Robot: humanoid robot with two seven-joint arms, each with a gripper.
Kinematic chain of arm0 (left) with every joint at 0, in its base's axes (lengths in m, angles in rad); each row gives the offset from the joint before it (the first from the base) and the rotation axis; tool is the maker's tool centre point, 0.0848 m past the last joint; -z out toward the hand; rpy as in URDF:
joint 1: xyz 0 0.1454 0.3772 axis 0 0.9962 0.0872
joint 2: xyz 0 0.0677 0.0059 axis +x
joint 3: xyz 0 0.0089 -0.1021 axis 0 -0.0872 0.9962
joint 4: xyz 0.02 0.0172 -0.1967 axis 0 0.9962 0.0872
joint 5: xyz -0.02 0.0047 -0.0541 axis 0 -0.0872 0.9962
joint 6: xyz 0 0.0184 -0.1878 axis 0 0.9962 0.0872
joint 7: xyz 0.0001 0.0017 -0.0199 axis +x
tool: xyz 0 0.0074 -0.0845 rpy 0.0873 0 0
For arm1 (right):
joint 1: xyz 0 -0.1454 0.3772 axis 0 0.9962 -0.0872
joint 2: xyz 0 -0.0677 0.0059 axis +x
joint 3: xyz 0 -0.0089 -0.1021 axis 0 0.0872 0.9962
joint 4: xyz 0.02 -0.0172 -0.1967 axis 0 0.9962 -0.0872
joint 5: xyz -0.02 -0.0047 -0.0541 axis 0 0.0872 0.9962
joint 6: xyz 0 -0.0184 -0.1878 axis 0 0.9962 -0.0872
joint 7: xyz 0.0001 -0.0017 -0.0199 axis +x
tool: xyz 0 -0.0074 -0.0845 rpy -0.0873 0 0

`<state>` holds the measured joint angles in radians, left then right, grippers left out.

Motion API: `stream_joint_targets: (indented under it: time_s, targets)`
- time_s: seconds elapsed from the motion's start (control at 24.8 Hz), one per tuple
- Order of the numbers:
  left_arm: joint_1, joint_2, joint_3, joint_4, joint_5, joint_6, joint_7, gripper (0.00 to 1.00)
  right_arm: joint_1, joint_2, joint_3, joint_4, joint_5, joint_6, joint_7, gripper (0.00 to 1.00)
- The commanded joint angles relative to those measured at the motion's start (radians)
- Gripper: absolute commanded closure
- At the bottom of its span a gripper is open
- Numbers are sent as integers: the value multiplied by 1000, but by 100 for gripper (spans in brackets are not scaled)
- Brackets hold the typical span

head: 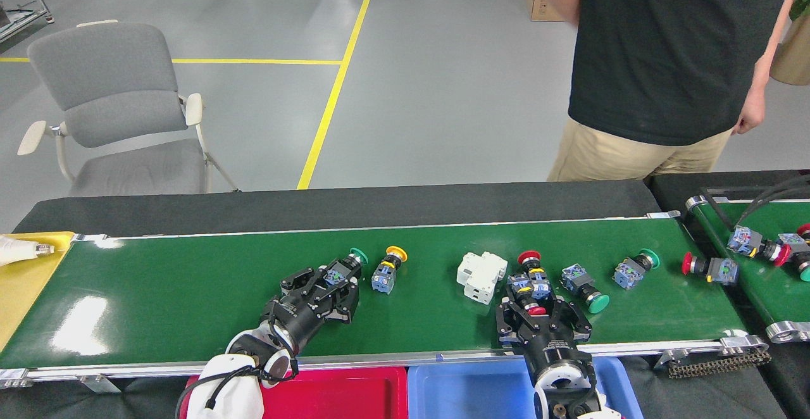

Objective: Pick switch part from conveyor to tray
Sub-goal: 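Close both grippers on push-button switches on the belt, then lower the held switches over the bins and open both grippers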

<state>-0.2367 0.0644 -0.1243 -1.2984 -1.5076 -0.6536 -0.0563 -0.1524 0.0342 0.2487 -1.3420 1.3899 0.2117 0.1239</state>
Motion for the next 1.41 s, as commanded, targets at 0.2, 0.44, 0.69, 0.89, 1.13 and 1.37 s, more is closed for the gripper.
stream_joint_targets:
  time_s: [0.2,0.44,0.69,0.89,1.13,1.37]
  targets:
    - [422,120,9,-423,81,-132,-3,40,8,-13,-2,-126,-5,-67,0,89]
    - [464,110,28,-463,87,-132,4,0,126,-7,3,-333,-6,-551,5,89]
    - [453,107,255,-456,172,121,7,0,132,-14,149,-316,1,-937,10,88]
    - [413,118,423,-371,181,335,9,0,131,-14,253,-263,14,-936,6,0]
    - [433,123,405,-381,168,302,6,0,131,0,245,-238,9,-933,8,0]
    - [409,117,218,-417,156,289,-7,0,221,9,75,-322,1,-661,-1,0]
